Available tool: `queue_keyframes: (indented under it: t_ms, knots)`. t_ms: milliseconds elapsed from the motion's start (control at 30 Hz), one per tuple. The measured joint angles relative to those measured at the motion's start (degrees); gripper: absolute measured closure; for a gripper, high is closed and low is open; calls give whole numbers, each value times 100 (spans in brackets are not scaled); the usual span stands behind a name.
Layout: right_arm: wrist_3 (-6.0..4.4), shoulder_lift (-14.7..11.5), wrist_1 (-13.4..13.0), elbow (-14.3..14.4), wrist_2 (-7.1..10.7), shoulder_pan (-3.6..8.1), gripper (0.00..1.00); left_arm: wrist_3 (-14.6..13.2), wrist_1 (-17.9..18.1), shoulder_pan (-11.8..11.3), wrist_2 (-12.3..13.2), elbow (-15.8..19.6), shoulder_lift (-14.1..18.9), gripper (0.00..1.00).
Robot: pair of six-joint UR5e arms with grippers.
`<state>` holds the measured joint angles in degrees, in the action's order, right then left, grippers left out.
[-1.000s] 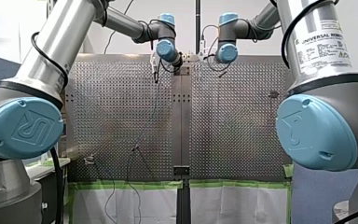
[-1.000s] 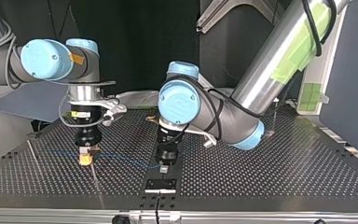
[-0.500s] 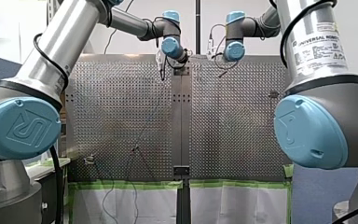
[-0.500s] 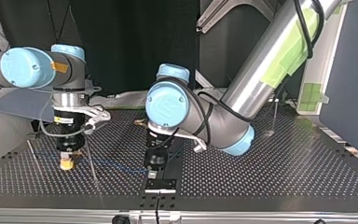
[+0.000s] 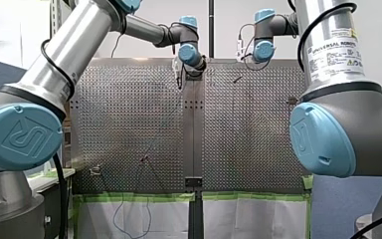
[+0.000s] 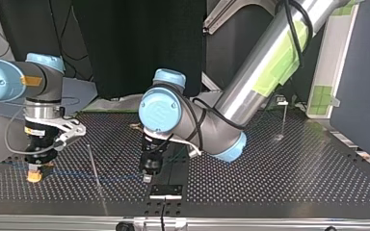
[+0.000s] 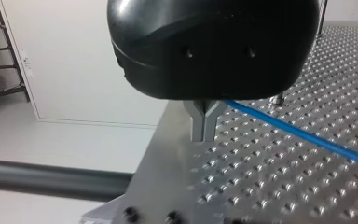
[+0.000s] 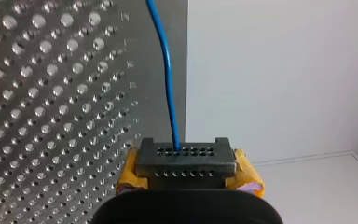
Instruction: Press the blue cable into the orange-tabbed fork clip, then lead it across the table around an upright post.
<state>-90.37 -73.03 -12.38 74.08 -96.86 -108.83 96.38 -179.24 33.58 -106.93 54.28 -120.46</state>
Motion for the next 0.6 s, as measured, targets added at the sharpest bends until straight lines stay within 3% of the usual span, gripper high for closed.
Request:
queue_keyframes:
  t_ms: [600]
  knots:
    - [0,155,5,-2,33,172,100,213,-60,341,41,-858,-775,100]
